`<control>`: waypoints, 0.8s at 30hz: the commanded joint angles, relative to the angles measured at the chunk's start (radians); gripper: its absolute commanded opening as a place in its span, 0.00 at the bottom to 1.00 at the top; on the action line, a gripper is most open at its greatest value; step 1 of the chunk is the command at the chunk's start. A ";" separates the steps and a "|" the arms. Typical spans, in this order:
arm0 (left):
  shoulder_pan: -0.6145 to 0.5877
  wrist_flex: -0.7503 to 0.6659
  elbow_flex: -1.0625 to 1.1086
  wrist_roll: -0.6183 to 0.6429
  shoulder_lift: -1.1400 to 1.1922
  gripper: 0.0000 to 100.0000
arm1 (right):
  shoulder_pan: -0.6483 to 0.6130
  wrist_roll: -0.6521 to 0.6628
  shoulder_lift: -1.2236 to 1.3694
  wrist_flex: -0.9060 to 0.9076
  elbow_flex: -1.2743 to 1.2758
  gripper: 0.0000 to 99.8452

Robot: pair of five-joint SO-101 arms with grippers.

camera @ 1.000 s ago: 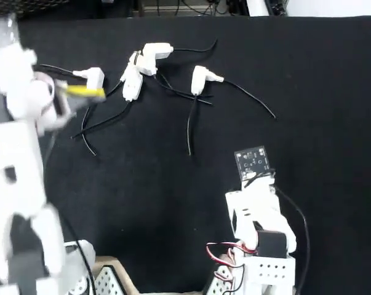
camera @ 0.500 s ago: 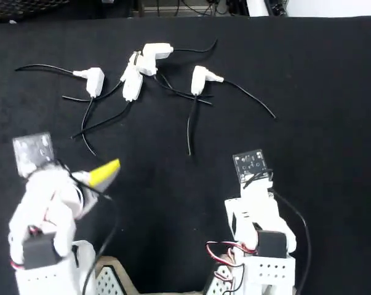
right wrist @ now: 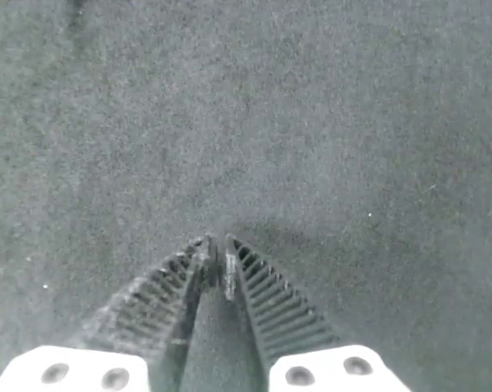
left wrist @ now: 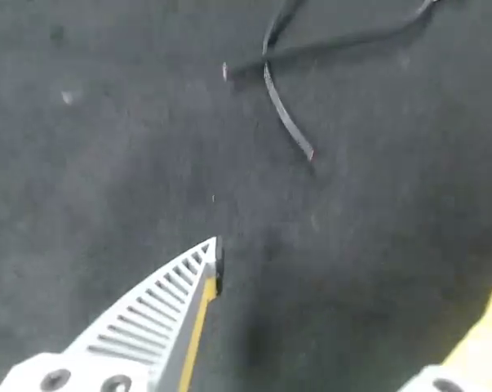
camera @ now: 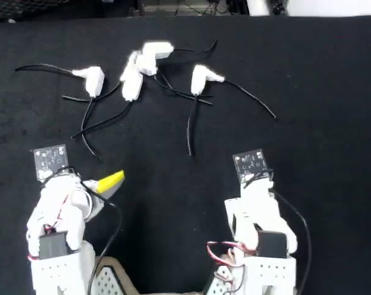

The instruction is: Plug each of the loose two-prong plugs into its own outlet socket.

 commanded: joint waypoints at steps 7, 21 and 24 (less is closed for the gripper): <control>0.002 0.041 0.021 -0.005 -0.012 0.48 | -0.015 0.002 -0.035 0.003 0.005 0.01; 0.071 0.189 0.021 -0.005 -0.012 0.48 | -0.015 0.002 -0.035 0.003 0.005 0.01; 0.071 0.190 0.021 -0.005 -0.012 0.48 | -0.015 0.002 -0.035 0.003 0.005 0.01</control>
